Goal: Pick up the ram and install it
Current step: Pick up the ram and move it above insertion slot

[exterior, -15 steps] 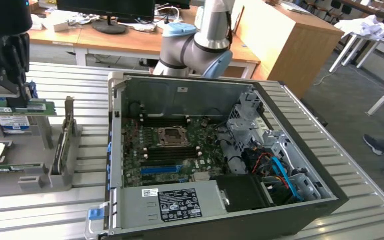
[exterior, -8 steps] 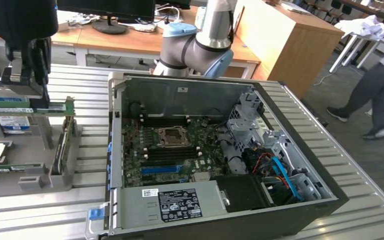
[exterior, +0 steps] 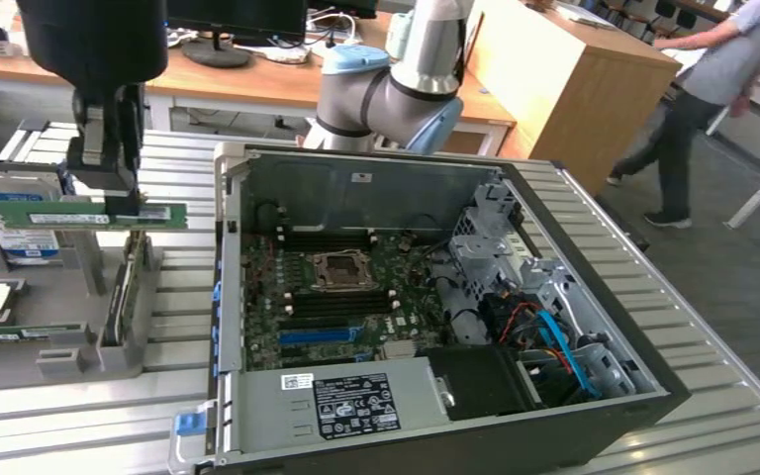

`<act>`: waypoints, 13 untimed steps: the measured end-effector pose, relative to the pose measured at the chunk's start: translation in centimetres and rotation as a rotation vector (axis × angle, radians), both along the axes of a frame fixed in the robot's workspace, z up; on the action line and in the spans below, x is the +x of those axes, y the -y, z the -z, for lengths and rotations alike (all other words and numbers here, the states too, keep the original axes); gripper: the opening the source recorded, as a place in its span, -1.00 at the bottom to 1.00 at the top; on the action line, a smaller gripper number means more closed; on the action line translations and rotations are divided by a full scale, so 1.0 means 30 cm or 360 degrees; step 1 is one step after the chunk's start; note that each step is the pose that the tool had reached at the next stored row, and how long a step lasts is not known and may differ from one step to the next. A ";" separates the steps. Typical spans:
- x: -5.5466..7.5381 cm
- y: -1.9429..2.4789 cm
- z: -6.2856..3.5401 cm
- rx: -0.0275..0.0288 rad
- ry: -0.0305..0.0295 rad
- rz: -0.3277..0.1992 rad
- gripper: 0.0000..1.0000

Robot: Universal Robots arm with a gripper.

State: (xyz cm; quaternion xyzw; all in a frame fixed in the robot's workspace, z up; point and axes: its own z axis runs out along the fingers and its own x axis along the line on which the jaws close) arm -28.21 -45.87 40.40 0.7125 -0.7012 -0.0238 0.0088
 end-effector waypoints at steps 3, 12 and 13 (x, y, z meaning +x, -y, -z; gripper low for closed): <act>0.040 0.000 0.000 0.00000 -0.00003 0.0000 -0.76; 0.160 0.000 0.000 0.00000 -0.00013 0.0000 -0.76; 0.174 0.000 0.000 0.00000 -0.00015 0.0000 -0.76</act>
